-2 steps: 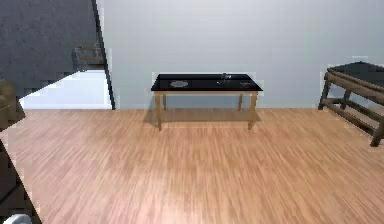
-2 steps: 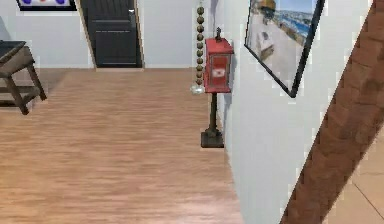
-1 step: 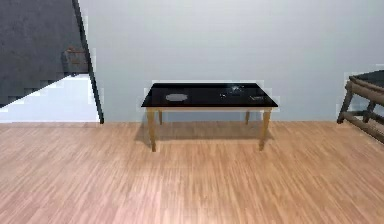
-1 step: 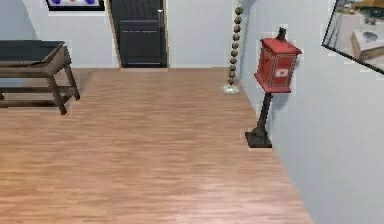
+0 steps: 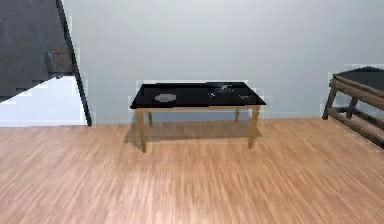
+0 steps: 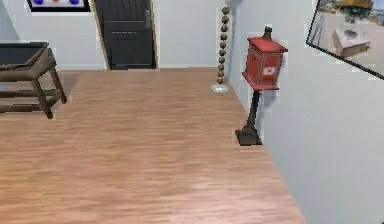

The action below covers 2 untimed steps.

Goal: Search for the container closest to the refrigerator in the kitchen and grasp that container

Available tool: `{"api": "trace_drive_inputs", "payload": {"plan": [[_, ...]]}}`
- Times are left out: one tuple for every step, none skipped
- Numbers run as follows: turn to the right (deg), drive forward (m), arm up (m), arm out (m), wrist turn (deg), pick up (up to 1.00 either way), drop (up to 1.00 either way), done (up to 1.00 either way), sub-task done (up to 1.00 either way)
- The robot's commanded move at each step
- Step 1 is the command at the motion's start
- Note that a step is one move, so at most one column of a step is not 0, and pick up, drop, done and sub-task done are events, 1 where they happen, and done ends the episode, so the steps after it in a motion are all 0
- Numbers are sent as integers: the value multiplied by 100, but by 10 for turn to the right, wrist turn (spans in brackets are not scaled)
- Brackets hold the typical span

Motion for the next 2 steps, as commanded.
{"api": "trace_drive_inputs", "payload": {"plan": [[0,10,0,0,0,0,0,0,0],[-390,0,0,0,0,0,0,0,0]]}}
